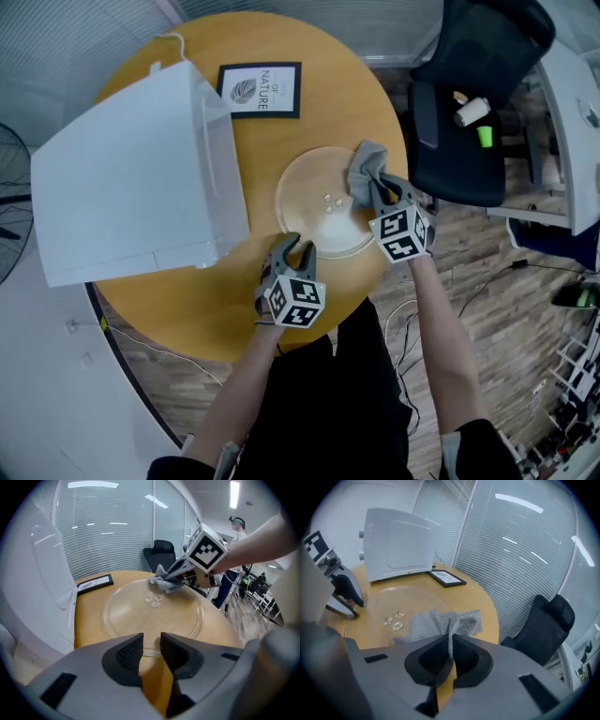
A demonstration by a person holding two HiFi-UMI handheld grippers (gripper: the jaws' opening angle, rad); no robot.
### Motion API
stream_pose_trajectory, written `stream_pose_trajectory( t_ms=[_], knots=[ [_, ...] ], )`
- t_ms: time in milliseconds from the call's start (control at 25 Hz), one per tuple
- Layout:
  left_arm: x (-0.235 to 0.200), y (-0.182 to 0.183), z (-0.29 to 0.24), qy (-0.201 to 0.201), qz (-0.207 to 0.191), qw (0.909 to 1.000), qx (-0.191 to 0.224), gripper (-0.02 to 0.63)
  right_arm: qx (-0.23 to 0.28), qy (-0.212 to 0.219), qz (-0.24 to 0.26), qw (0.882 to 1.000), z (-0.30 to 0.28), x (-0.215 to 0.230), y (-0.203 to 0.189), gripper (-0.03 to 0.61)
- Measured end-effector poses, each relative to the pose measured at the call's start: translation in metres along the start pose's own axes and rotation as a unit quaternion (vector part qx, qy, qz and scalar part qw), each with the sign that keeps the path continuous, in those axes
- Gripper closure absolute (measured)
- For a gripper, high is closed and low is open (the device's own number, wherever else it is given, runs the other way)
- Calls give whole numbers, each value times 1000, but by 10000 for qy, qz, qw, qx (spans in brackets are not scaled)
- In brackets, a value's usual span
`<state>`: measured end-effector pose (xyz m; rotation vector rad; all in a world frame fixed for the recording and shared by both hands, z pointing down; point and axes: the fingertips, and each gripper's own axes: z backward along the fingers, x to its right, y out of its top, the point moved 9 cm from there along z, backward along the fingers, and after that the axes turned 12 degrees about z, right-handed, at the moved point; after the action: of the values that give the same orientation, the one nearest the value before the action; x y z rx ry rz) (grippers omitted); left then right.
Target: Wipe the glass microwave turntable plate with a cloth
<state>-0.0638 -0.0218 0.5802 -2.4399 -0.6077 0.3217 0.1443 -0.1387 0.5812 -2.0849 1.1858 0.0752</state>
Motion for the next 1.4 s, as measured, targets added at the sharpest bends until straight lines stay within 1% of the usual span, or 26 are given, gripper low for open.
stream_pose_trajectory(
  t_ms=[120, 240, 360, 480, 600, 760, 920, 1080, 1240, 1400],
  knots=[
    [0, 0, 0, 5, 37, 10000, 5, 505, 40, 45, 72, 10000, -18, 0, 24, 557],
    [0, 0, 0, -12, 55, 10000, 6, 505, 204, 207, 168, 9994, -32, -11, 50, 558],
    [-1, 0, 0, -26, 89, 10000, 12, 505, 408, 475, 360, 9974, -38, -33, 74, 560],
    [0, -1, 0, -25, 104, 9999, 14, 505, 620, 794, 640, 9929, -36, -61, 88, 560],
    [-1, -1, 0, -23, 124, 9999, 20, 505, 783, 1107, 934, 9864, -26, -86, 90, 558],
    [-1, -1, 0, -8, 119, 9999, 44, 504, 870, 1450, 1338, 9765, -3, -110, 75, 557],
    [0, -1, 1, -19, 99, 9999, 49, 505, 815, 1669, 1352, 9732, 20, -117, 50, 557],
    [-1, -2, 0, -32, 80, 9999, 55, 505, 674, 1556, 1205, 9781, 35, -108, 24, 555],
    [0, -2, 1, -42, 64, 10000, 50, 505, 536, 1229, 858, 9872, 34, -86, 10, 554],
    [-1, -2, 0, -56, 64, 9999, 59, 505, 462, 895, 498, 9937, 21, -59, 8, 554]
  ],
)
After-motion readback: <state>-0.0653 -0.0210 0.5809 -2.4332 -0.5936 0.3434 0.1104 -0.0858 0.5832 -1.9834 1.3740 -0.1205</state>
